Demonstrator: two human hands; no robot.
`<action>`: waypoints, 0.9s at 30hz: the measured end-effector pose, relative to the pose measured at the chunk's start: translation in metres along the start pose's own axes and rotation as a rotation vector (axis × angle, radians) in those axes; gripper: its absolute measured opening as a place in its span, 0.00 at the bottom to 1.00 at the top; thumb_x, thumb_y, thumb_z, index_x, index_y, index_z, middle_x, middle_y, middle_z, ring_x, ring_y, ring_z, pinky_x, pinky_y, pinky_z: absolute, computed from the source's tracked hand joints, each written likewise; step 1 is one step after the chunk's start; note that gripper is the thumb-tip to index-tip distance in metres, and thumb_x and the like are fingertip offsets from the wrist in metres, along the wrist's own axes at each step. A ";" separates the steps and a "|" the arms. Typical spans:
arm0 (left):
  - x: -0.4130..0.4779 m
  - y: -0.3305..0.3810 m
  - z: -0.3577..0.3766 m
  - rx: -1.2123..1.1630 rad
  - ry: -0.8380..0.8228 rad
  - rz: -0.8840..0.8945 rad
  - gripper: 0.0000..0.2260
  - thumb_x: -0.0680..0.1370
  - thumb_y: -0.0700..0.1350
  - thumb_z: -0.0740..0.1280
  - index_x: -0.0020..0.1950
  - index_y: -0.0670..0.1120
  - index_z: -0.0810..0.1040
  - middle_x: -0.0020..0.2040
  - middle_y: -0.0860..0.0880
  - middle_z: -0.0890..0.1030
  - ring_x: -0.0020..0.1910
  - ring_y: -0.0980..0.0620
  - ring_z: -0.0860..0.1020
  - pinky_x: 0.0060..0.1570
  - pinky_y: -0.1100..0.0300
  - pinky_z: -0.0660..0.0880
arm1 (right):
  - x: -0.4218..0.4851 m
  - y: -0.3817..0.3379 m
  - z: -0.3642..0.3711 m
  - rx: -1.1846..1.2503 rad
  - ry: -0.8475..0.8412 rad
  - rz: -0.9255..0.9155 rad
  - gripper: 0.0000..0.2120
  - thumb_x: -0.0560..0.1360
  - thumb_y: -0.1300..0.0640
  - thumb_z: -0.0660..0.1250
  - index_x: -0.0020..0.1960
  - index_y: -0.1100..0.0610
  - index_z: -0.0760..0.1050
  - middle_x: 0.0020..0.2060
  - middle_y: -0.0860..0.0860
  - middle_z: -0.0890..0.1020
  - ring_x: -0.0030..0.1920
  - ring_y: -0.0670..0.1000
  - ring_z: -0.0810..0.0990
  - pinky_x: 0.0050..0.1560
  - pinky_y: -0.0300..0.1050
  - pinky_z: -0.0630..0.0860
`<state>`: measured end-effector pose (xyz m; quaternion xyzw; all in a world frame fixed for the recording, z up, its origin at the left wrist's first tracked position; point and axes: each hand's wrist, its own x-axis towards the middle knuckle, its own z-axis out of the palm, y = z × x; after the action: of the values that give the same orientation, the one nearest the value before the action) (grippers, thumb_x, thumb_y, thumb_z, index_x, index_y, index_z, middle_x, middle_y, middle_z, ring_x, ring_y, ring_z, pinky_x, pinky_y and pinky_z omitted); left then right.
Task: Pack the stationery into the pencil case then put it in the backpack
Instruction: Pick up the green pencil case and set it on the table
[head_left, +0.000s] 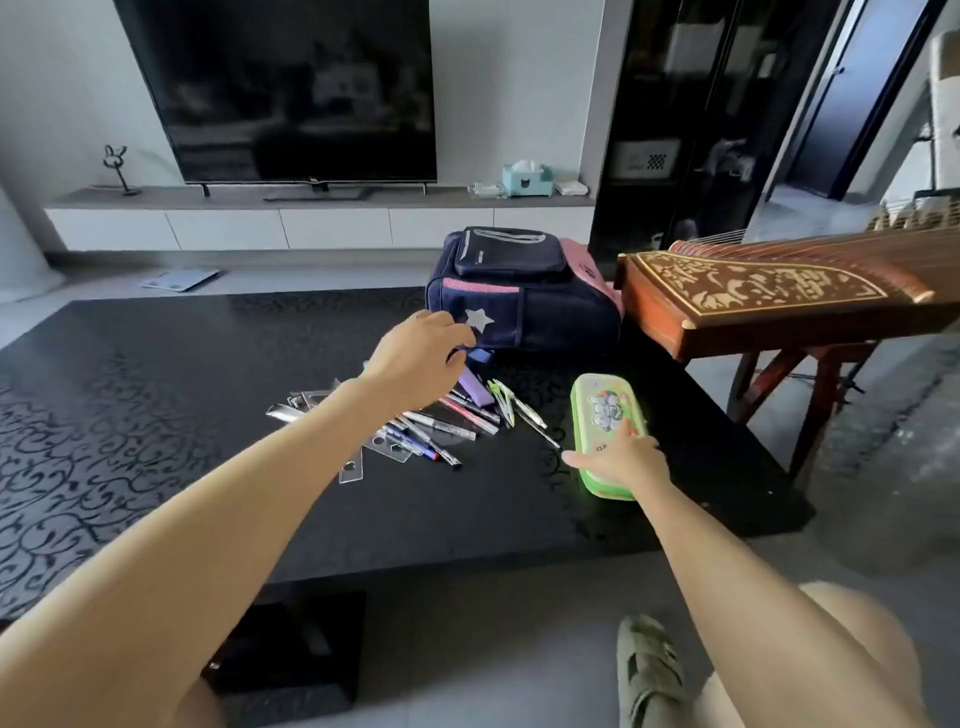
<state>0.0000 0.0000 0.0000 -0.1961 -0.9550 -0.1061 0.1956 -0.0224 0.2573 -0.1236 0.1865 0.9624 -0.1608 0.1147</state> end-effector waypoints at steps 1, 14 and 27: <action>0.000 -0.001 0.010 0.010 -0.037 -0.032 0.12 0.77 0.42 0.59 0.58 0.47 0.77 0.51 0.46 0.78 0.54 0.45 0.73 0.49 0.50 0.74 | 0.003 -0.002 0.004 -0.026 0.014 0.025 0.56 0.60 0.30 0.69 0.76 0.50 0.43 0.67 0.64 0.63 0.62 0.63 0.69 0.58 0.56 0.73; -0.009 0.018 0.095 -1.080 -0.326 -0.737 0.20 0.71 0.62 0.66 0.55 0.52 0.68 0.49 0.53 0.78 0.48 0.51 0.79 0.46 0.54 0.78 | -0.059 -0.062 0.046 0.303 0.365 -0.383 0.47 0.57 0.36 0.68 0.71 0.50 0.58 0.58 0.58 0.72 0.51 0.59 0.74 0.48 0.51 0.75; -0.045 -0.025 0.088 -1.731 -0.433 -0.923 0.16 0.69 0.49 0.69 0.51 0.40 0.81 0.42 0.41 0.85 0.37 0.46 0.83 0.43 0.53 0.80 | -0.040 -0.069 0.021 0.679 -0.062 -0.709 0.13 0.75 0.66 0.57 0.47 0.54 0.78 0.43 0.50 0.82 0.45 0.47 0.80 0.49 0.48 0.78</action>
<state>-0.0018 -0.0132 -0.1014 0.1038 -0.5469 -0.7915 -0.2524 -0.0103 0.1770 -0.1133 -0.1307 0.8561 -0.4999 0.0141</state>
